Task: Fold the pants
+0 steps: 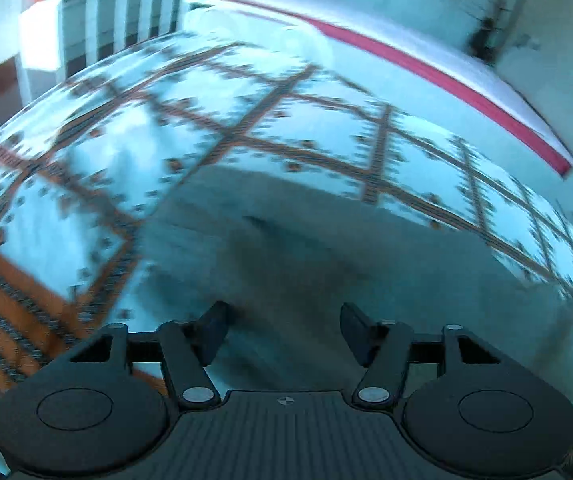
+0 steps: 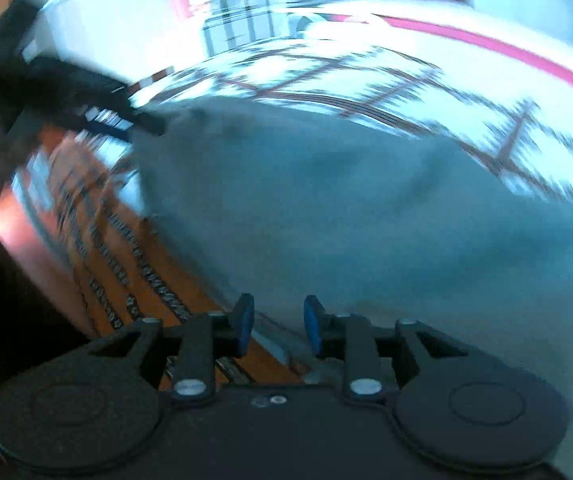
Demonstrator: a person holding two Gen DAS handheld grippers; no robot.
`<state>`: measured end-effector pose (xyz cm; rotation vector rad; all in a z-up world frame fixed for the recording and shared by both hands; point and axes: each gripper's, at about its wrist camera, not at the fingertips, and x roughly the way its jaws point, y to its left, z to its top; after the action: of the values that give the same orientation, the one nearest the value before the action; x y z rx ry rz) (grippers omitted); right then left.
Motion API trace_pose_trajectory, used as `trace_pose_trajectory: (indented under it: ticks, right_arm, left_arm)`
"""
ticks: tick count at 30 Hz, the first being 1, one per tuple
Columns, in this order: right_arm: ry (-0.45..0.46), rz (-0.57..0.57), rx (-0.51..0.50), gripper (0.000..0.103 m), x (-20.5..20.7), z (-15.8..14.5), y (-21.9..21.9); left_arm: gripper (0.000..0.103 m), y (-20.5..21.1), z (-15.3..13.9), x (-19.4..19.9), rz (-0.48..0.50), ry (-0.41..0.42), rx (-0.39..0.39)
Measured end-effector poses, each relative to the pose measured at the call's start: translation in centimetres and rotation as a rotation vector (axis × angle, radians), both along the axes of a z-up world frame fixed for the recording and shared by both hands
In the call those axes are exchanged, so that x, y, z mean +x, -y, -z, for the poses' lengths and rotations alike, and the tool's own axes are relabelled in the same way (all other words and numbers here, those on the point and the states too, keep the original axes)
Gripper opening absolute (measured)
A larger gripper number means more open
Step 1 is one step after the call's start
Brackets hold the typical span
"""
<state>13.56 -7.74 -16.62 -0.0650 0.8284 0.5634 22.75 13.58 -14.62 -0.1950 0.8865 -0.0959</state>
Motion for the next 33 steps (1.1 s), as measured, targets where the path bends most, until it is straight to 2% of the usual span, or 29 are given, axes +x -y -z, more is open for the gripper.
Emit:
trace_pose_trajectory:
  ticks: [5,9,15,18,21,26,29,32,33]
  right_arm:
    - [-0.071,0.194,0.105,0.02,-1.1,0.2,6.1]
    - [-0.12,0.329,0.174,0.021,-1.8,0.5,10.3]
    - [-0.186,0.493,0.34,0.022,-1.9,1.9,14.9]
    - [-0.198,0.54,0.366,0.022,-1.8,2.5,15.8]
    - [-0.206,0.579,0.393,0.022,-1.3,2.8,16.0]
    - [-0.229,0.72,0.538,0.023,-0.2,3.5,17.5]
    - [-0.232,0.808,0.607,0.023,0.1,4.1,18.5]
    - [-0.192,0.857,0.599,0.013,-0.4,4.0,18.7]
    - [-0.17,0.865,0.586,0.007,-0.7,3.8,18.7]
  left_arm:
    - [0.061,5.8,0.1,-1.5,0.131,0.024,0.017]
    - [0.061,9.3,1.1,-2.4,0.216,-0.015,-0.03]
    - [0.061,10.6,3.6,-2.8,0.218,-0.071,-0.017]
    - [0.061,10.6,4.7,-2.9,0.214,-0.078,-0.016]
    - [0.061,11.4,5.0,-3.1,0.227,-0.067,0.015]
    - [0.061,11.7,5.1,-2.8,0.224,-0.067,0.019]
    - [0.065,11.7,5.2,-2.8,0.227,-0.067,0.016]
    - [0.068,12.0,5.2,-2.8,0.234,-0.065,0.021]
    - [0.069,12.0,5.2,-2.8,0.236,-0.065,0.023]
